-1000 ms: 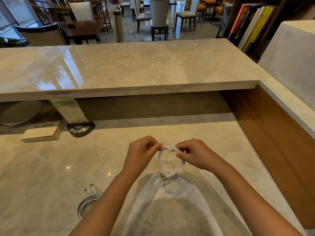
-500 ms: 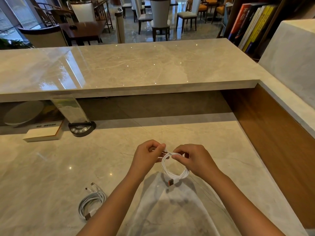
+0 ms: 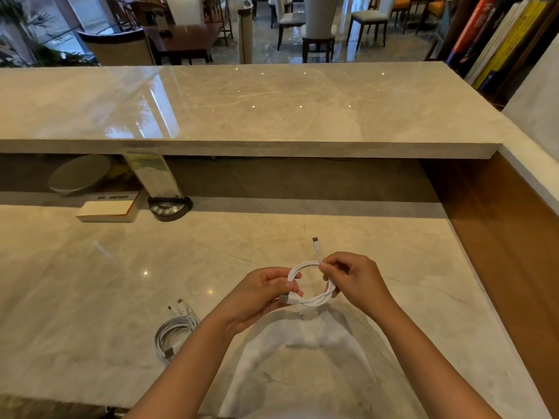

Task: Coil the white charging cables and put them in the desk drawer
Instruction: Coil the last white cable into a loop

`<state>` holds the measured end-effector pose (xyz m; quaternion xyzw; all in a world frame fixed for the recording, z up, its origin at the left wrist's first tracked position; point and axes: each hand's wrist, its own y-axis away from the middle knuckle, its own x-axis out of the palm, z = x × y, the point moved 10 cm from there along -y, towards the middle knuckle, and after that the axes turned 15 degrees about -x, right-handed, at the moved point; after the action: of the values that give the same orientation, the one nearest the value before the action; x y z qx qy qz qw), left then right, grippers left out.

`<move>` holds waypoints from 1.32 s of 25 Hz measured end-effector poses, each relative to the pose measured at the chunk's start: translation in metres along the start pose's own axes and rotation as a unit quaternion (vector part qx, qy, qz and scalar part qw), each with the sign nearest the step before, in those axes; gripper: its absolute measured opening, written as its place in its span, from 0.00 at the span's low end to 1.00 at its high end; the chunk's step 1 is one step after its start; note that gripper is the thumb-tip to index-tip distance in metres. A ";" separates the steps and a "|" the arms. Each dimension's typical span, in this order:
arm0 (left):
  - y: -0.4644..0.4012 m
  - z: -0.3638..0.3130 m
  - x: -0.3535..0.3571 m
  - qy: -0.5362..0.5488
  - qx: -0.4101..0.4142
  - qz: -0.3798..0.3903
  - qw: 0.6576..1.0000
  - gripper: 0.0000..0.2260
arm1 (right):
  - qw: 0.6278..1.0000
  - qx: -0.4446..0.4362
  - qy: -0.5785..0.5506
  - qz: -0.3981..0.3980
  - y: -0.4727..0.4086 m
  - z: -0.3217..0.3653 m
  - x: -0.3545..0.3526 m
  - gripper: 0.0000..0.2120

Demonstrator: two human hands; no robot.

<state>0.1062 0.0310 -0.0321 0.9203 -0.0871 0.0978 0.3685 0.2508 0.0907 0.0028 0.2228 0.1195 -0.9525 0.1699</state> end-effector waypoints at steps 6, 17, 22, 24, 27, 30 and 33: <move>0.045 -0.019 -0.045 -0.164 0.143 -0.239 0.946 0.12 | 0.998 -0.010 -0.033 0.051 -0.018 0.012 0.035 0.03; 0.107 0.019 -0.013 -0.645 0.365 -0.411 0.530 0.20 | 0.985 -0.027 -0.081 0.152 -0.019 0.036 0.111 0.03; 0.143 0.047 -0.051 -0.632 0.371 -0.440 0.519 0.12 | 0.980 0.000 -0.082 0.182 0.002 0.049 0.157 0.05; 0.150 0.046 -0.079 -0.646 0.348 -0.436 0.522 0.15 | 0.983 0.007 -0.071 0.172 0.002 0.058 0.178 0.03; 0.148 0.027 -0.126 -0.668 0.315 -0.426 0.523 0.15 | 0.990 0.003 -0.054 0.131 -0.017 0.073 0.202 0.01; 0.137 0.027 -0.149 -0.691 0.298 -0.391 0.530 0.10 | 0.992 0.010 -0.034 0.121 -0.025 0.072 0.220 0.01; 0.130 0.057 -0.157 -0.713 0.273 -0.341 0.548 0.15 | 0.992 0.034 0.011 0.124 -0.008 0.053 0.238 0.02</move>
<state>-0.0691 -0.0878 -0.0246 0.7049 0.0302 -0.7043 -0.0784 0.0267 0.0173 -0.0600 0.2522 0.0601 -0.9249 0.2781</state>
